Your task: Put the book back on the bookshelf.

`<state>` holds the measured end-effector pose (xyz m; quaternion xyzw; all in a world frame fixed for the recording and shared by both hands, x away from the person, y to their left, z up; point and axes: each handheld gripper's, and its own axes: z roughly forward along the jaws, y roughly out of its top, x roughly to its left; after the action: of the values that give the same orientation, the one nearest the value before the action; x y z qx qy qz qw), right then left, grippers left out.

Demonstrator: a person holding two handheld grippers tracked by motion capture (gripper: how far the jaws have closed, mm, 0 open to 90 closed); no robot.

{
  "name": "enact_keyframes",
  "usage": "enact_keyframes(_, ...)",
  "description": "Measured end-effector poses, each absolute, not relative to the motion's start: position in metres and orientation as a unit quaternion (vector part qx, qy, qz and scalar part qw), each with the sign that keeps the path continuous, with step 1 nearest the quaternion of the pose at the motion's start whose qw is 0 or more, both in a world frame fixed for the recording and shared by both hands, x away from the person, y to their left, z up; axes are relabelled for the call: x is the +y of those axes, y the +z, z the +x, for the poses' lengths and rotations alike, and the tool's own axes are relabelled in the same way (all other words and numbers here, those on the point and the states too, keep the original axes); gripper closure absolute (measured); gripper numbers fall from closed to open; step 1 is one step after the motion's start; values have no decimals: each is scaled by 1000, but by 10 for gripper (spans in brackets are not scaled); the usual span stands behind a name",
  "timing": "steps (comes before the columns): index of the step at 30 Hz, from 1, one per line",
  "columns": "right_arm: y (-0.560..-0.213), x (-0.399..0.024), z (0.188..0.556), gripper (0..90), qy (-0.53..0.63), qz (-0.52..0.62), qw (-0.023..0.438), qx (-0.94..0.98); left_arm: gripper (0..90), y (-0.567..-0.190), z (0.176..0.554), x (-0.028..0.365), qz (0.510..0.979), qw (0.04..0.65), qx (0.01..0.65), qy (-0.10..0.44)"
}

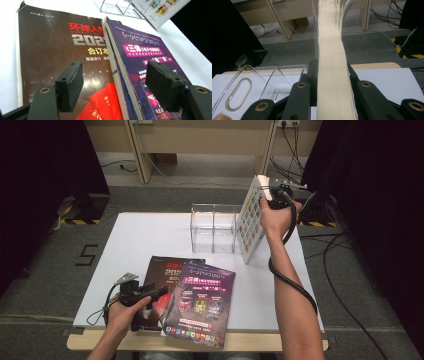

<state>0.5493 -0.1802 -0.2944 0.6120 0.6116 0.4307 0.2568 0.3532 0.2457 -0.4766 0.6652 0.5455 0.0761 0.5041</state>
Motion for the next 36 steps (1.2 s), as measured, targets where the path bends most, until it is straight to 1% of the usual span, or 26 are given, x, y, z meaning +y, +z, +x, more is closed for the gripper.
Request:
enact_keyframes(11, -295, -181, 552, 732, 420, 607, 268, 619, 298, -476, 353, 246, 666, 504, 544, 77)
enact_keyframes(16, -293, -180, 550, 708, 415, 595, 287, 625, 298, -476, 352, 245, 667, 504, 544, 76)
enact_keyframes(36, -291, -185, 542, 640, 415, 587, 284, 635, 298, -477, 352, 242, 671, 501, 542, 77)
